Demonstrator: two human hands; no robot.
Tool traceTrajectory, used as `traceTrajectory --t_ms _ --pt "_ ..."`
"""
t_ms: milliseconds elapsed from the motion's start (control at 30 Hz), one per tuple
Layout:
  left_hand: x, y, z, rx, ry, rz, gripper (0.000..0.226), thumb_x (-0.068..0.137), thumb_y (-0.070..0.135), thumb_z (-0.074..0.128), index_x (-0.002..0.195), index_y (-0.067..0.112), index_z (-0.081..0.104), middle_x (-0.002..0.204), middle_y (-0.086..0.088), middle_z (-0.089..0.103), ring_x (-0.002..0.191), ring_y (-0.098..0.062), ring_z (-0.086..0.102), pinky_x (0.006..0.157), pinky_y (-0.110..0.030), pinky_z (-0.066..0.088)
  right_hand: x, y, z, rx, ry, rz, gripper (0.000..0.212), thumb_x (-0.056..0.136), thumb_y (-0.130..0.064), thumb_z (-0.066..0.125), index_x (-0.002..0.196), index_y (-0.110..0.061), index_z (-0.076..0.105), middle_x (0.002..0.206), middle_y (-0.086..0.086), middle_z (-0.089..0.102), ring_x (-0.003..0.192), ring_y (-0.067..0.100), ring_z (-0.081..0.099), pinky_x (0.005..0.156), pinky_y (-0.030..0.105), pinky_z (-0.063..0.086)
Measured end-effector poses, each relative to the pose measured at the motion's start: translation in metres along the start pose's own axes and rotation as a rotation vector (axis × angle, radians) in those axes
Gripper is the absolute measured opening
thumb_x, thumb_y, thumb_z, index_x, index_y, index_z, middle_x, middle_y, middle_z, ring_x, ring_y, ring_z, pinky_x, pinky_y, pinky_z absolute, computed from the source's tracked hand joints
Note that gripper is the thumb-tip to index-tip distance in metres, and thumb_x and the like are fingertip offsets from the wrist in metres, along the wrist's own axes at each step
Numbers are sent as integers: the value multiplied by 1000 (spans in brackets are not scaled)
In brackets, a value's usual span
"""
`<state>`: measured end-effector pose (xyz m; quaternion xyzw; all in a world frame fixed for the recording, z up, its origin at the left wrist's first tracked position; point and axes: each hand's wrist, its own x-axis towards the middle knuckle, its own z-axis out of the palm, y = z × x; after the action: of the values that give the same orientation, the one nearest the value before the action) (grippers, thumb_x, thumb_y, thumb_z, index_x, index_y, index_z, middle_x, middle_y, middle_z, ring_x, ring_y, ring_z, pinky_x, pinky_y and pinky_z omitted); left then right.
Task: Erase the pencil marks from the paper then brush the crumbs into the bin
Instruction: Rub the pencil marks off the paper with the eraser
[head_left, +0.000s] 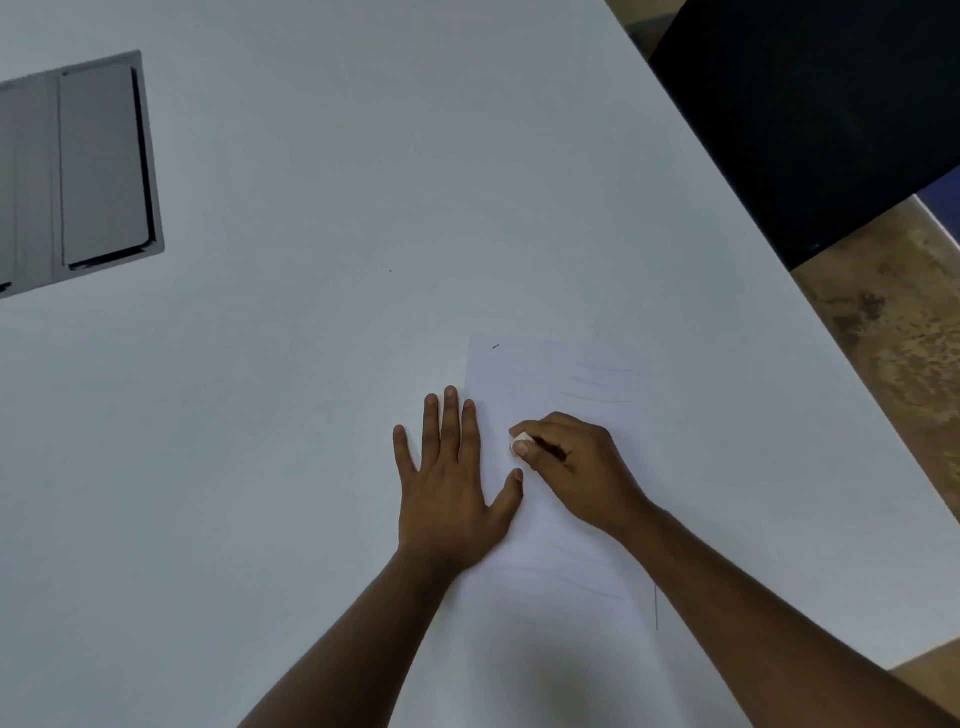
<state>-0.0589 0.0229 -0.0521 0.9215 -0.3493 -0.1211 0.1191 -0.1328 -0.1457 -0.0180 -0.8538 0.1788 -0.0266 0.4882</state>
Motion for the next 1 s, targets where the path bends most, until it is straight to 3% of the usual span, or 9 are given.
traceTrajectory --t_ms 100,200,433,567,667,767,867,933,1000 --pt "5 7 1 47 7 82 93 97 73 23 164 11 6 172 -9 -5 159 -26 -9 125 -60 -2 4 1 -4 27 -38 41 24 92 -24 69 116 -20 72 91 -7 67 85 7 65 77 18 52" --pt "18 13 3 66 13 161 97 95 73 32 163 8 9 172 -10 -2 159 -27 -7 125 -59 2 8 0 -4 -10 -16 28 13 90 -21 69 102 -22 74 88 -7 66 83 8 63 75 22 53" --pt "26 15 8 131 -62 169 105 92 81 25 162 5 5 171 -13 -7 158 -28 -10 126 -57 5 12 5 11 -400 78 -132 11 95 -16 61 95 -9 70 85 2 58 70 14 55 64 28 53" --pt "26 17 7 165 -93 164 106 93 81 27 162 3 5 171 -14 -8 158 -29 -11 127 -58 4 18 8 7 -577 -5 -218 20 101 -21 44 100 -9 60 90 3 54 78 19 52 66 31 46" --pt "27 21 4 161 -110 141 106 94 81 22 162 3 1 171 -13 -11 158 -28 -14 127 -57 2 49 26 -30 -669 160 -163 19 101 -22 44 90 -12 55 85 4 53 76 22 51 69 35 46" --pt "28 22 2 163 -121 134 106 93 82 19 161 5 -6 170 -11 -17 157 -26 -19 127 -56 -2 73 44 -64 -626 362 -46 23 97 -12 52 78 -2 60 77 10 53 68 26 53 59 38 52" --pt "28 22 1 154 -119 126 106 93 83 19 162 5 -6 170 -10 -17 157 -26 -18 127 -56 -2 69 35 -60 -687 292 -42 25 99 -16 49 89 -1 66 88 13 58 78 27 57 68 38 52" --pt "28 22 2 155 -102 133 106 93 82 22 162 5 -2 171 -11 -13 158 -27 -15 127 -57 0 53 22 -41 -693 149 -107 27 100 -20 46 101 -3 66 100 14 60 89 29 57 76 38 49" --pt "28 20 4 157 -93 149 106 93 82 25 162 5 2 171 -12 -9 158 -28 -12 127 -57 2 33 9 -18 -619 65 -176 27 101 -19 45 97 -3 67 94 12 61 85 28 58 74 38 50"
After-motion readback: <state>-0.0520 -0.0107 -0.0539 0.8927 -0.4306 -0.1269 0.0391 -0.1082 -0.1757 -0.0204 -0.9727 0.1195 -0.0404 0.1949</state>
